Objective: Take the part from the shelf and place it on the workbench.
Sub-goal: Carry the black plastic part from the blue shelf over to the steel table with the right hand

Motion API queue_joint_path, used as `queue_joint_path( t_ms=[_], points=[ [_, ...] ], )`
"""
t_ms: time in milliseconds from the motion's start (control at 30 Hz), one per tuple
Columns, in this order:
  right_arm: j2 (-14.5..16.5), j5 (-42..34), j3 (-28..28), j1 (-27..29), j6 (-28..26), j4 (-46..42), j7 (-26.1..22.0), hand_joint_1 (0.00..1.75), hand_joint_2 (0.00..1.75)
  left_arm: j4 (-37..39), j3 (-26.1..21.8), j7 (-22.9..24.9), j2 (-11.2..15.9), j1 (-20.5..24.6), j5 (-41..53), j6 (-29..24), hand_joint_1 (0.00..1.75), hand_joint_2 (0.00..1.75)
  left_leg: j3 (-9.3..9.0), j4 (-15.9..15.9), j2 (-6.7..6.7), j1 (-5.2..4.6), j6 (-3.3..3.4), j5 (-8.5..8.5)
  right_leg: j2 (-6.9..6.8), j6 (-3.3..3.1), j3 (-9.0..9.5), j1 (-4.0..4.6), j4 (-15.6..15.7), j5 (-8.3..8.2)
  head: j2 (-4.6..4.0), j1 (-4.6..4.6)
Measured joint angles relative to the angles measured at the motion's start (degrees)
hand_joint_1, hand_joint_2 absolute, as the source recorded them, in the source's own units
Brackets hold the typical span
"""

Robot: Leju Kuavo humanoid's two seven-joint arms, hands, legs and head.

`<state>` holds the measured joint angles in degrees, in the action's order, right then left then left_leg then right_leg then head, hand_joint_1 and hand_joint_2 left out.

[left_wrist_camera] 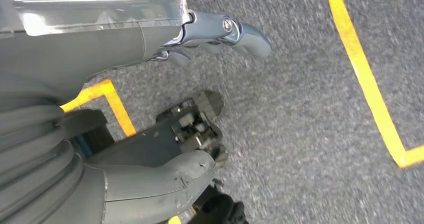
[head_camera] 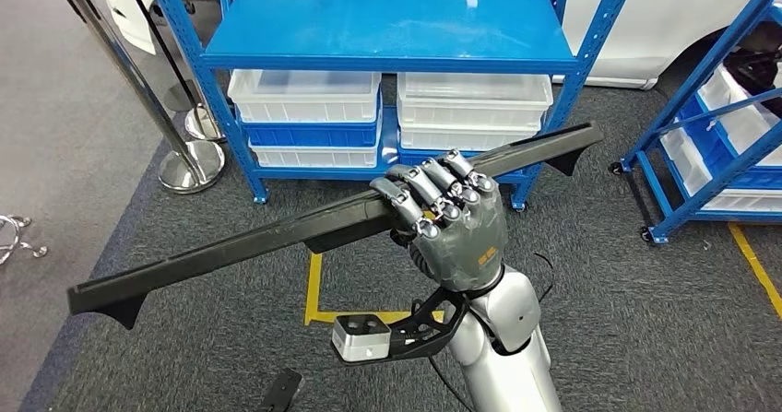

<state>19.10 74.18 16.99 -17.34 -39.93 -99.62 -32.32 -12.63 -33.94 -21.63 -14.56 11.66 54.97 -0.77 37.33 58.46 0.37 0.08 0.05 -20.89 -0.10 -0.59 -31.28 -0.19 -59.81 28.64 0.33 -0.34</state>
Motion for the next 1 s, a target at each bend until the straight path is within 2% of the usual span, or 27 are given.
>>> queue_joint_path(
  t_ms=[33,67,100,133,167,200,233,267,300,333,400,433,467,533,567,600,667,700,733,767,800,833,867,900,933,967,1000],
  points=[
    [0.01,-0.01,0.01,-0.02,0.00,0.01,-0.01,1.75,1.75,0.00,0.00,0.01,0.01,0.00,0.00,0.00,0.00,1.75,0.19,0.13,-0.07,0.10,-0.32,-0.04,-0.10,-0.39,-0.26,-0.08,0.30,-0.52,0.00,0.02],
    [0.02,-0.01,0.03,-0.03,0.01,0.01,-0.01,1.75,1.75,0.01,0.00,0.02,0.02,-0.03,0.00,0.00,0.00,1.75,0.64,0.85,-0.15,0.15,-0.61,-1.06,-0.21,-0.88,-0.74,-0.21,0.47,-1.19,0.00,-0.02],
    [0.03,-0.01,0.05,-0.04,0.01,0.02,-0.01,1.75,1.75,0.01,0.00,0.03,0.04,-0.08,0.01,0.01,0.00,1.75,1.32,2.50,-0.23,0.21,-0.88,-3.07,-0.32,-1.28,-1.36,-0.39,0.67,-1.90,0.00,-0.05],
    [0.05,-0.02,0.07,-0.04,0.02,0.03,-0.01,1.75,1.75,0.01,0.00,0.03,0.05,-0.11,0.01,0.01,0.00,1.75,2.22,5.34,-0.29,0.35,-1.09,-5.98,-0.42,-1.56,-2.12,-0.42,0.71,-2.61,0.00,-0.08],
    [0.06,-0.02,0.08,-0.04,0.02,0.04,-0.01,1.75,1.75,0.02,0.00,0.04,0.05,-0.14,0.01,0.01,0.00,1.75,3.19,8.94,-0.30,0.40,-1.31,-8.94,-0.42,-1.73,-3.05,-0.40,0.71,-3.33,0.00,-0.13],
    [0.07,-0.02,0.08,-0.04,0.02,0.07,-0.01,1.75,1.75,0.02,0.00,0.04,0.06,-0.15,0.01,0.01,0.00,1.75,3.86,12.45,-0.29,0.46,-1.49,-10.97,-0.44,-1.73,-4.00,-0.37,0.67,-4.06,0.00,-0.13],
    [0.07,-0.02,0.08,-0.04,0.02,0.10,-0.01,1.75,1.75,0.02,0.00,0.04,0.08,-0.15,0.00,0.00,0.00,1.75,3.99,15.08,-0.29,0.50,-1.62,-11.71,-0.47,-1.69,-5.01,-0.34,0.63,-4.83,0.00,-0.13],
    [0.07,-0.02,0.08,-0.05,0.02,0.15,0.01,1.75,1.75,0.02,0.00,0.04,0.10,-0.16,-0.01,-0.01,0.00,1.75,3.28,16.00,-0.28,0.51,-1.66,-11.07,-0.50,-1.61,-6.05,-0.33,0.56,-5.59,0.00,-0.14],
    [0.07,0.00,0.08,-0.06,0.02,0.21,0.04,1.75,1.75,0.02,0.00,0.04,0.12,-0.16,-0.04,-0.02,0.00,1.75,1.54,14.89,-0.28,0.51,-1.65,-9.56,-0.53,-1.50,-7.07,-0.34,0.47,-6.35,0.00,-0.14],
    [0.07,0.06,0.08,-0.08,0.02,0.27,0.10,1.75,1.75,0.01,0.00,0.04,0.13,-0.14,-0.08,-0.03,0.00,1.75,-1.14,12.05,-0.28,0.51,-1.59,-8.10,-0.53,-1.36,-8.02,-0.36,0.35,-7.08,0.00,-0.14],
    [0.10,0.25,0.10,-0.13,0.02,0.42,0.31,1.75,1.75,0.00,0.01,0.05,0.14,0.07,-0.14,-0.03,0.00,1.75,-7.06,4.00,-0.34,0.34,-1.21,-8.16,-0.52,-0.87,-9.39,-0.30,0.14,-8.41,0.00,-0.11],
    [0.12,0.33,0.12,-0.18,0.02,0.52,0.41,1.75,1.75,0.00,0.01,0.08,0.13,0.18,-0.14,-0.03,0.00,1.75,-8.80,1.09,-0.42,0.20,-0.87,-8.84,-0.54,-0.53,-9.64,-0.27,0.16,-9.01,0.00,-0.10],
    [0.14,0.35,0.16,-0.26,0.02,0.64,0.50,1.75,1.75,0.01,0.01,0.14,0.11,0.27,-0.14,-0.06,0.00,1.75,-9.50,-0.51,-0.49,0.01,-0.47,-9.44,-0.57,-0.16,-9.71,-0.27,0.35,-9.65,0.00,-0.08],
    [0.11,0.29,0.22,-0.49,0.02,1.08,0.62,1.75,1.75,0.02,0.01,0.34,0.04,0.31,-0.18,-0.16,0.00,1.75,-8.85,-1.02,-0.46,-0.01,0.46,-8.40,-0.59,0.57,-9.80,-0.37,0.71,-10.60,0.00,-0.05],
    [0.09,0.25,0.23,-0.62,0.02,1.31,0.71,1.75,1.75,0.03,0.00,0.46,-0.04,0.37,-0.22,-0.23,0.00,1.75,-8.39,-1.12,-0.33,0.06,0.93,-7.63,-0.51,0.84,-10.18,-0.39,0.17,-9.89,0.00,-0.03],
    [0.07,0.22,0.23,-0.78,0.02,1.53,0.83,1.75,1.75,0.03,0.00,0.55,-0.12,0.48,-0.27,-0.31,0.00,1.75,-7.77,-1.30,-0.18,0.15,1.44,-6.75,-0.39,1.03,-10.77,-0.39,-1.40,-7.92,0.00,-0.01],
    [0.06,0.22,0.23,-1.12,0.02,1.86,1.09,1.75,1.75,0.04,-0.01,0.62,-0.25,0.70,-0.34,-0.42,0.00,1.75,-6.13,-1.35,-0.02,0.09,2.03,-5.13,-0.14,1.21,-12.25,-0.43,-7.54,-1.55,0.00,0.02],
    [0.07,0.24,0.23,-1.25,0.02,2.02,1.18,1.75,1.75,0.04,-0.01,0.63,-0.27,0.75,-0.34,-0.46,0.00,1.75,-5.16,-1.30,0.01,0.02,2.13,-4.35,-0.07,1.29,-12.77,-0.49,-11.17,0.97,0.00,0.03],
    [0.07,0.27,0.23,-1.35,0.02,2.19,1.23,1.75,1.75,0.04,-0.02,0.63,-0.28,0.76,-0.34,-0.49,0.00,1.75,-4.13,-1.22,0.06,-0.05,2.07,-3.58,-0.05,1.36,-12.85,-0.53,-14.07,2.09,0.00,0.03],
    [0.07,0.29,0.23,-1.43,0.02,2.37,1.25,1.75,1.75,0.04,-0.02,0.63,-0.28,0.77,-0.34,-0.51,0.00,1.75,-3.06,-1.09,0.10,-0.08,1.99,-2.85,-0.04,1.40,-12.29,-0.57,-15.66,1.91,0.00,0.02],
    [0.09,0.31,0.23,-1.51,0.02,2.54,1.25,1.75,1.75,0.04,-0.02,0.64,-0.28,0.79,-0.34,-0.52,0.00,1.75,-1.98,-0.91,0.14,-0.09,1.84,-2.17,-0.04,1.38,-10.83,-0.60,-15.36,0.76,0.00,0.02],
    [0.14,0.32,0.23,-1.65,0.02,2.71,1.26,1.75,1.75,0.04,-0.02,0.66,-0.28,0.83,-0.34,-0.52,0.00,1.75,-0.94,-0.66,0.15,-0.09,1.66,-1.53,-0.05,1.30,-8.35,-0.62,-13.19,-0.44,0.00,0.02],
    [0.21,0.33,0.23,-1.86,0.02,2.83,1.26,1.75,1.75,0.04,-0.02,0.68,-0.29,0.88,-0.34,-0.53,0.00,1.75,0.02,-0.36,0.13,-0.13,1.41,-0.95,-0.04,1.14,-5.20,-0.57,-9.49,-0.52,0.00,0.01],
    [0.33,0.33,0.24,-2.08,0.01,2.92,1.25,1.75,1.75,0.04,-0.02,0.70,-0.30,0.95,-0.35,-0.54,0.00,1.75,0.77,-0.05,0.11,-0.17,1.12,-0.43,-0.01,0.96,-2.26,-0.46,-5.52,0.06,0.00,-0.02],
    [0.43,0.33,0.25,-2.28,0.01,2.98,1.24,1.75,1.75,0.04,-0.02,0.70,-0.31,1.02,-0.35,-0.55,0.00,1.75,1.23,0.15,0.10,-0.20,0.80,0.08,0.03,0.79,-0.17,-0.31,-2.36,0.91,0.00,-0.03],
    [0.51,0.33,0.25,-2.46,0.00,3.03,1.23,1.75,1.75,0.04,-0.02,0.70,-0.32,1.09,-0.35,-0.57,0.00,1.75,1.48,0.17,0.10,-0.20,0.46,0.61,0.07,0.57,0.85,-0.11,-0.45,1.72,0.00,-0.04],
    [0.57,0.32,0.26,-2.54,0.00,3.08,1.23,1.75,1.75,0.04,-0.02,0.71,-0.37,1.12,-0.35,-0.59,0.00,1.75,1.56,0.03,0.11,-0.11,0.08,1.16,0.09,0.28,0.90,0.07,0.18,1.58,0.00,-0.04]
  ],
)
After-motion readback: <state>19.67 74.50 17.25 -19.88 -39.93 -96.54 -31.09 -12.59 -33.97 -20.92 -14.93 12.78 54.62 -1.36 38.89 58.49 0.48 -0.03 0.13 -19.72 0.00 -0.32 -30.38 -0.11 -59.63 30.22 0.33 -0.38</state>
